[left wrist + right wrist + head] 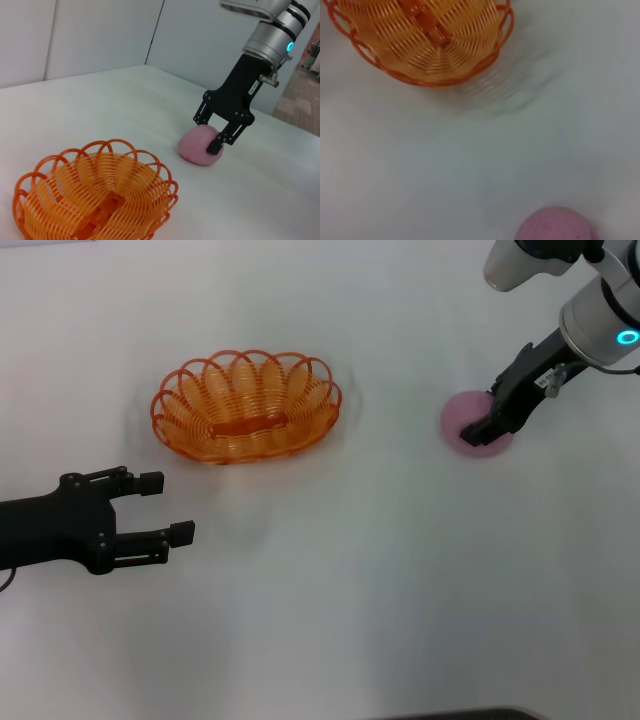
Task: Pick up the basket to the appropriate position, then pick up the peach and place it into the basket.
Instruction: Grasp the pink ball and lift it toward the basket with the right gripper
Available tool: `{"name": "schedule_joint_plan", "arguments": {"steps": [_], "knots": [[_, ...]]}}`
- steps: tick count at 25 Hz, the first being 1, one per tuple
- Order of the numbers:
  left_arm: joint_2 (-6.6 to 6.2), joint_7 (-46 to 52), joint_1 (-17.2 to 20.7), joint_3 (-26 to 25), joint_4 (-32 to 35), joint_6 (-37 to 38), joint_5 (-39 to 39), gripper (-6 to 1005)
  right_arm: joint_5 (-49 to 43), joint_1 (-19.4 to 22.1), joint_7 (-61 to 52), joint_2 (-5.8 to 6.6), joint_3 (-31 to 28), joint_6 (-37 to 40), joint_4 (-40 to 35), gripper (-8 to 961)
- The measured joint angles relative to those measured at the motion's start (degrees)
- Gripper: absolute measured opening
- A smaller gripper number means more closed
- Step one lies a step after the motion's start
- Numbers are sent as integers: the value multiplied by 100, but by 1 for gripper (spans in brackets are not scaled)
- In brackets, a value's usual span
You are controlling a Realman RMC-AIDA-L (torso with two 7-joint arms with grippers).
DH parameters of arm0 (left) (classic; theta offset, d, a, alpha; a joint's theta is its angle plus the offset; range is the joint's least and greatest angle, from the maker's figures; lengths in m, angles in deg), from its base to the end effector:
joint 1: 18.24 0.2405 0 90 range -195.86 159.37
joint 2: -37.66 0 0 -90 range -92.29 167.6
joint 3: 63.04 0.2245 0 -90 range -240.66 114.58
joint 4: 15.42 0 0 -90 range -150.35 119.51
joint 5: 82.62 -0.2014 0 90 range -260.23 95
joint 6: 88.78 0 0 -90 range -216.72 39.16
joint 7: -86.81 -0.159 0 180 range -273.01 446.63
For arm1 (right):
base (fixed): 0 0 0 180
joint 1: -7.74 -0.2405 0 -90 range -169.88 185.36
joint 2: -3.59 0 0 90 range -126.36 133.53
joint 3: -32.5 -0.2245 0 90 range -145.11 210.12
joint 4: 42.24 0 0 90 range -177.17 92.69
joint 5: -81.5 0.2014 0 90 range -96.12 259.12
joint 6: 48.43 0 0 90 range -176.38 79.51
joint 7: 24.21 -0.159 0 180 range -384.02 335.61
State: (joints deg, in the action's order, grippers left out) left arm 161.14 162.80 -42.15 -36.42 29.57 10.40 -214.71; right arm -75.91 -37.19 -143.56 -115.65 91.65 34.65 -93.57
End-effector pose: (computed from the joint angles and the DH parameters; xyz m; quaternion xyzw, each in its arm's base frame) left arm -0.2678 0.2572 0.0007 -0.9431 -0.2487 -0.1951 0.1030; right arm 0.2193 0.3611 -0.0012 -0.9352 0.2617 -0.2004 0.1295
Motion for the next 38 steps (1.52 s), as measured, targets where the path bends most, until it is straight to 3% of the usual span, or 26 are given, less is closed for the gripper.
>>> {"name": "schedule_joint_plan", "arguments": {"steps": [16,27,38], "knots": [[18,22,2,34,-3,19,0,825,0,2,9,-3,0,1,-16,510],[18,22,-1,37,-25,25,-1,824,-1,-27,-23,-10,-5,141,-85,328],[18,29,8,32,-44,1,-1,825,18,-96,-179,-21,5,842,-917,277]]}}
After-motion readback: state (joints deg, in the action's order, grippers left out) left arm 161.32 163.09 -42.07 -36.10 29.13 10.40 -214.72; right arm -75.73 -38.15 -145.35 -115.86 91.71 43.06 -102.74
